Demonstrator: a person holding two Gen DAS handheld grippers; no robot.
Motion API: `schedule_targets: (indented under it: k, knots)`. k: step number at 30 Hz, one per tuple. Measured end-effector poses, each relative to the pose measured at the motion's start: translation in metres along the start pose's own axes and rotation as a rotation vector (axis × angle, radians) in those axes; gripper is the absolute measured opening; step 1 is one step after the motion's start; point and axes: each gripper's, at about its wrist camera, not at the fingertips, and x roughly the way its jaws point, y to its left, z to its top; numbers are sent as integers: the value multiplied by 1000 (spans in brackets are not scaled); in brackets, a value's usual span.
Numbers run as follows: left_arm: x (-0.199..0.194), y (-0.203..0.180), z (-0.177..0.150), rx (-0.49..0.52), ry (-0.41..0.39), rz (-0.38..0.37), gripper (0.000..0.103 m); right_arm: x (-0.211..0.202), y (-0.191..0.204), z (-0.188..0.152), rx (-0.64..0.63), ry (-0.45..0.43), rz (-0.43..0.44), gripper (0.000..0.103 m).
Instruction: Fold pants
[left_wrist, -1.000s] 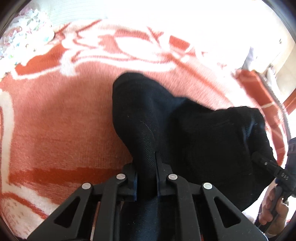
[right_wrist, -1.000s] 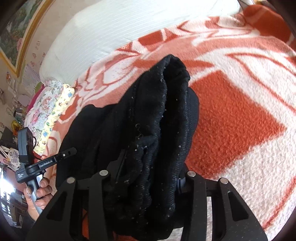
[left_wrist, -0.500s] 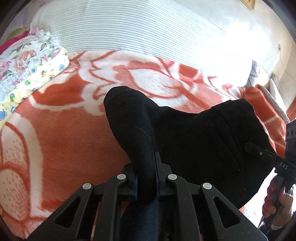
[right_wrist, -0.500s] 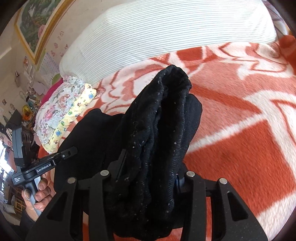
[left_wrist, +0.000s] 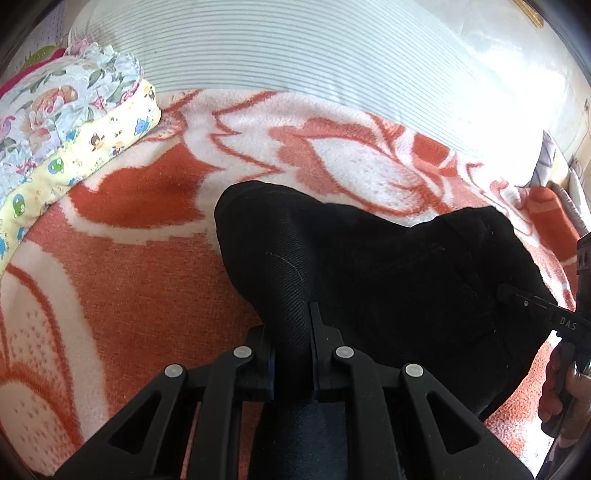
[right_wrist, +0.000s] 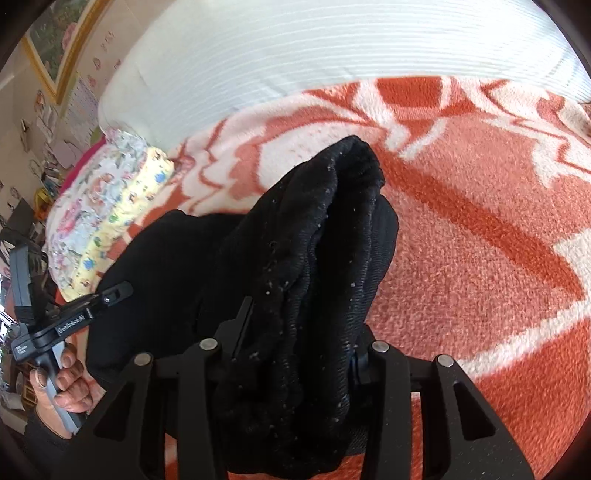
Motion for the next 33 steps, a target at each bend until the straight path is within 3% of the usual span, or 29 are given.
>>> schedule_targets:
  k: [4,8,13,17,22,27,33]
  knots:
    - [17,10,-12,-6,42,-6,16,22,-23,-8,16,90,-13,49]
    - [23,13,-24,5,43,-4,24,21,-30,-15,-6,88,-24,63]
    - [27,25,-28,-10,42,24,59,22,-36,-19,1,86,-15,67]
    - [23,30,-26,-42,59,17,60,26,-37,-18,-12,95,-10,70]
    - [0,19,-30,-11,48,109,59,-3,-22,-18,-70,67,-43,71]
    - [-23,16,-40,-31,39,119,58,-36,-2,-22,-146,43,-14,72]
    - [-42,5,-52,15,8,194,58,-61,22,-27,-255,27,-8,81]
